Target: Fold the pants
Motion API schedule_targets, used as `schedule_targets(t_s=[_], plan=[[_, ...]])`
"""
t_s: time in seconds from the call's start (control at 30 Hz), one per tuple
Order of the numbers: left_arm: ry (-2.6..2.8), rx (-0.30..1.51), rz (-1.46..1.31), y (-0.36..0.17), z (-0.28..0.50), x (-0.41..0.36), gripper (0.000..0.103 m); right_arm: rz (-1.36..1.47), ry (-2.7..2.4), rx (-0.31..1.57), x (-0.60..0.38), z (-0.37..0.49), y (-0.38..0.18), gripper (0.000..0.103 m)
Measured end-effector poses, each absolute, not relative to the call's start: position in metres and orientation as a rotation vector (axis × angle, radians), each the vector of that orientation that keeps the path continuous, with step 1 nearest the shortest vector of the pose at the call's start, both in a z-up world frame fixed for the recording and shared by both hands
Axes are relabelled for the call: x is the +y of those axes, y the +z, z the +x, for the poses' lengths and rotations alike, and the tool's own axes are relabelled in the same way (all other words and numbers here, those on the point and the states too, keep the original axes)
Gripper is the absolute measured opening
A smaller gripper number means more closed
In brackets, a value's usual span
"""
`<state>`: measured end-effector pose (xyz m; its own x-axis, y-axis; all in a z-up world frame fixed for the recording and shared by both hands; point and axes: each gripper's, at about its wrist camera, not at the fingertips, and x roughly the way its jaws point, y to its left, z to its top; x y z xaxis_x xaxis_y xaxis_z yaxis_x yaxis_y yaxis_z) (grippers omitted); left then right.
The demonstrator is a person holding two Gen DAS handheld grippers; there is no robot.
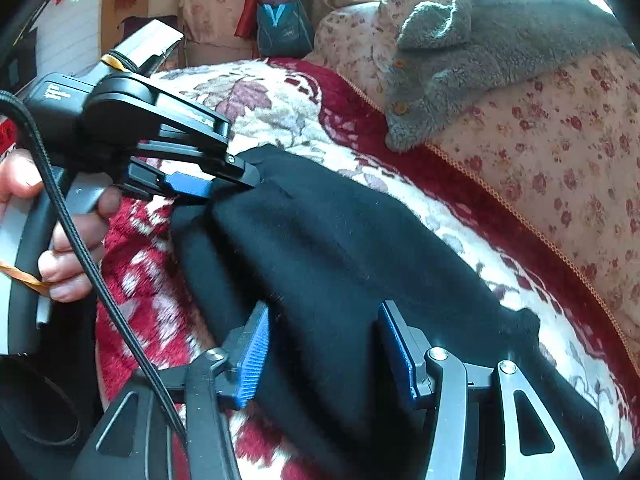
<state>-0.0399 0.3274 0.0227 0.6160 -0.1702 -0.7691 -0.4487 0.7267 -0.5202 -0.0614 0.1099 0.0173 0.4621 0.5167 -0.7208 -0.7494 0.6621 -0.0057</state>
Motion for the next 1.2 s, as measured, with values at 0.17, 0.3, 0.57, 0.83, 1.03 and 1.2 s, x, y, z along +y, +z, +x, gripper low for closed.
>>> schedule_targets(t_s=[0.17, 0.3, 0.57, 0.83, 1.03, 1.2], plan=[[0.163, 0.892, -0.769, 0.031, -0.041, 0.331, 0.015, -0.179, 0.856, 0.806, 0.099, -0.048, 0.022, 0.014], [0.132, 0.853, -0.763, 0.048, -0.056, 0.331, 0.010, -0.136, 0.899, 0.818, 0.097, -0.054, 0.033, 0.011], [0.188, 0.879, -0.717, 0.040, -0.084, 0.337, 0.010, -0.106, 0.956, 0.846, 0.099, -0.076, 0.043, 0.010], [0.281, 0.881, -0.603, 0.046, -0.091, 0.325, 0.023, -0.058, 0.985, 0.933, 0.106, -0.082, 0.027, 0.054], [0.262, 0.822, -0.520, 0.075, -0.103, 0.304, 0.024, 0.088, 0.940, 0.944, 0.053, -0.086, 0.043, 0.054], [0.167, 0.858, -0.506, 0.078, -0.101, 0.269, 0.024, 0.208, 0.822, 0.964, -0.009, -0.090, 0.047, 0.054]])
